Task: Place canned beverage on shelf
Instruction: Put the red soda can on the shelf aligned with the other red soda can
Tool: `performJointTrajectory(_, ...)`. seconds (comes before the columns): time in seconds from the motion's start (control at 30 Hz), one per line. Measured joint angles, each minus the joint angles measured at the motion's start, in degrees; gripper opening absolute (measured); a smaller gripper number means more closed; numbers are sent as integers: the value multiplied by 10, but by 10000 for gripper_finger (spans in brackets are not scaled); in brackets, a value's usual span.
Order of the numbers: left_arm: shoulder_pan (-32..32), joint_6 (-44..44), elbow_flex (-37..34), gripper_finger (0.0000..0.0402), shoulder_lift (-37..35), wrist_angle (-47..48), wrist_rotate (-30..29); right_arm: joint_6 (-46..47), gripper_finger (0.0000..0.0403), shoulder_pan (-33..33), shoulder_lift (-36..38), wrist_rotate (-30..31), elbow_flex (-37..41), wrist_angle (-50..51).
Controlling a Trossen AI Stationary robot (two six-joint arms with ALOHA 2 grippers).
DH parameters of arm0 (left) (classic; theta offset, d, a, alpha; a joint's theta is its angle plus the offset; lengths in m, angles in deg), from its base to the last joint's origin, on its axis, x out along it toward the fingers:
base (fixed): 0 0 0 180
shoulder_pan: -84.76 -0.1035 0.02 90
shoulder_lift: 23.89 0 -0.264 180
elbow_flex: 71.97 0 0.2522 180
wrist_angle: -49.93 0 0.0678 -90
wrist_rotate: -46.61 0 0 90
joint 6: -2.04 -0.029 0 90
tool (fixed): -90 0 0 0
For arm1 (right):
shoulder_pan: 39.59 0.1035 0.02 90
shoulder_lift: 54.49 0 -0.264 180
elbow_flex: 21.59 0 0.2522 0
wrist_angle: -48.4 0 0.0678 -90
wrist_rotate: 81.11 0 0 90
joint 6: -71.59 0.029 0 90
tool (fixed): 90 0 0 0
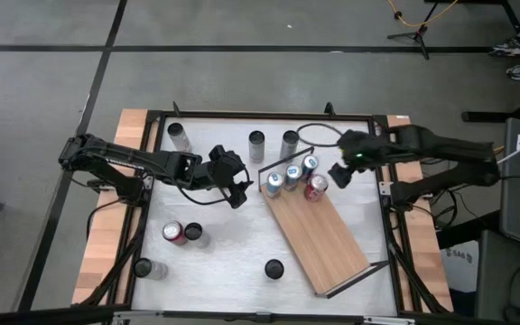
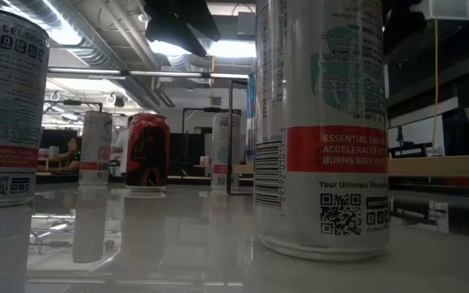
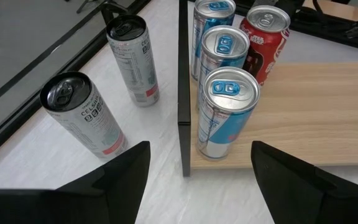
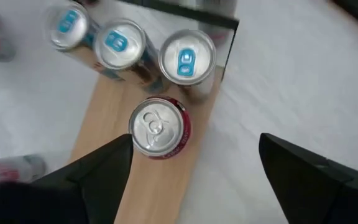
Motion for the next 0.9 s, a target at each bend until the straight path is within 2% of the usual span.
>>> performJointTrajectory(0.13, 0, 0, 0, 271, 0, 0, 0, -58, 337, 0, 49, -3, 0, -22)
performJointTrajectory(0.3, 0, 0, 0, 271, 0, 0, 0, -78, 337, 0, 90, -42, 0, -42)
performJointTrajectory(0.4, 0, 0, 0, 271, 0, 0, 0, -78, 337, 0, 103, -42, 0, -50)
performJointTrajectory(0.73, 0, 0, 0, 271, 0, -1, 0, -97, 337, 0, 98, -22, 0, -133)
performJointTrajectory(0.9, 0, 0, 0, 271, 0, -9, -1, -99, 337, 0, 93, -22, 0, -135)
